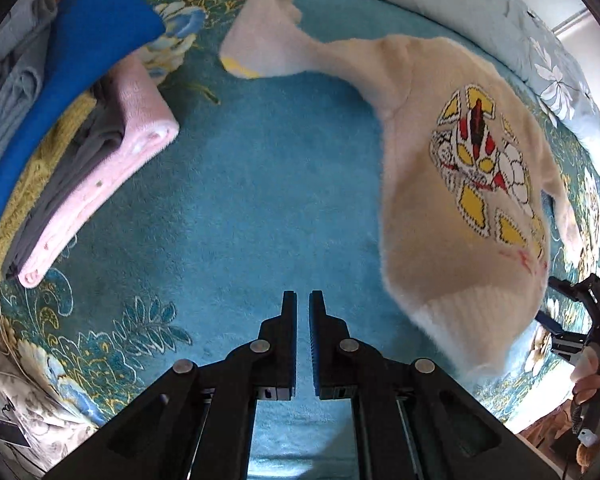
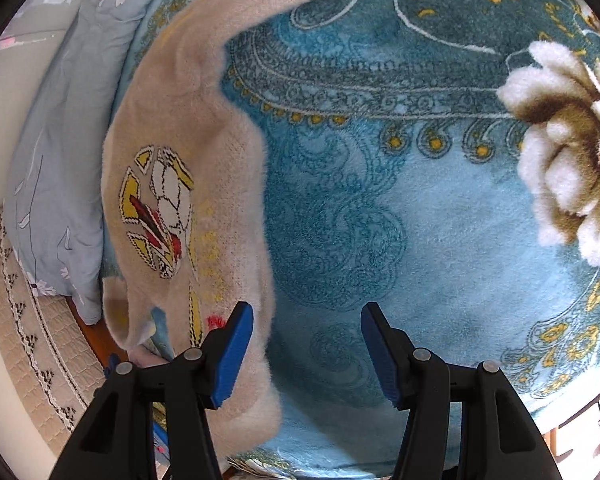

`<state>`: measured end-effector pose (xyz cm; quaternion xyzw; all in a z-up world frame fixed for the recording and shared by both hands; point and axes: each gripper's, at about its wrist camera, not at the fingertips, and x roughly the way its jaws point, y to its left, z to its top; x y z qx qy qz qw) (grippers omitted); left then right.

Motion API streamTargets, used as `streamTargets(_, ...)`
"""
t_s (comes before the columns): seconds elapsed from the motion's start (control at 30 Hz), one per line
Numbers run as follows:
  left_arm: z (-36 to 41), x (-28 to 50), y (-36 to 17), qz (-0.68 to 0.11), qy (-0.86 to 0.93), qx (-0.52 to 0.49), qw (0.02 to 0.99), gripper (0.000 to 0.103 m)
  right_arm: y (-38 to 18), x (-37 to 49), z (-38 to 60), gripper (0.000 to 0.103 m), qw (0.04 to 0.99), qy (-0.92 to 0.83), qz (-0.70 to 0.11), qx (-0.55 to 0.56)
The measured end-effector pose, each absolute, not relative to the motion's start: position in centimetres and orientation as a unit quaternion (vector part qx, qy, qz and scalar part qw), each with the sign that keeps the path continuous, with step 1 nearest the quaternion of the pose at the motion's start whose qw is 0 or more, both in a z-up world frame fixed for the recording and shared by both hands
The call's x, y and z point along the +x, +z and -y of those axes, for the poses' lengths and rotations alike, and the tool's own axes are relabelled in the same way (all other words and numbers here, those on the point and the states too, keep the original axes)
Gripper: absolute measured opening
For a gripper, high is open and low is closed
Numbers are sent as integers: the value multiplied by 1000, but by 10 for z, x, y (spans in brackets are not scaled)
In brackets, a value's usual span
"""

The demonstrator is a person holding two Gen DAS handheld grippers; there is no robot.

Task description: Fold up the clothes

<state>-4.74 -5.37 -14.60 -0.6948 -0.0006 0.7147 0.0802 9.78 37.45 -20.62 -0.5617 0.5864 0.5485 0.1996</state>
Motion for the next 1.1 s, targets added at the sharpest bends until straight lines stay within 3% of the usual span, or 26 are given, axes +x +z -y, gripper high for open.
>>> streamTargets(0.2, 5, -74, -115, 15, 738, -660, 138, 5, -237, 94, -355, 60, 190, 514, -583, -600)
streamTargets(0.37, -55, -72, -105, -13, 731, -651, 204, 6, -221, 77, -343, 60, 126, 537, -630, -546)
streamTargets(0.43, -74, -72, -99, -23, 729, -647, 222, 10, -209, 65, -346, 60, 99, 552, -648, -516)
streamTargets(0.5, -85, -68, -95, -23, 727, -647, 227, 21, -200, 48, -349, 60, 78, 565, -653, -499)
streamTargets(1.1, -58, -111, -124, 52, 705, -690, 155, 29, -248, -55, -337, 61, 85, 543, -571, -609)
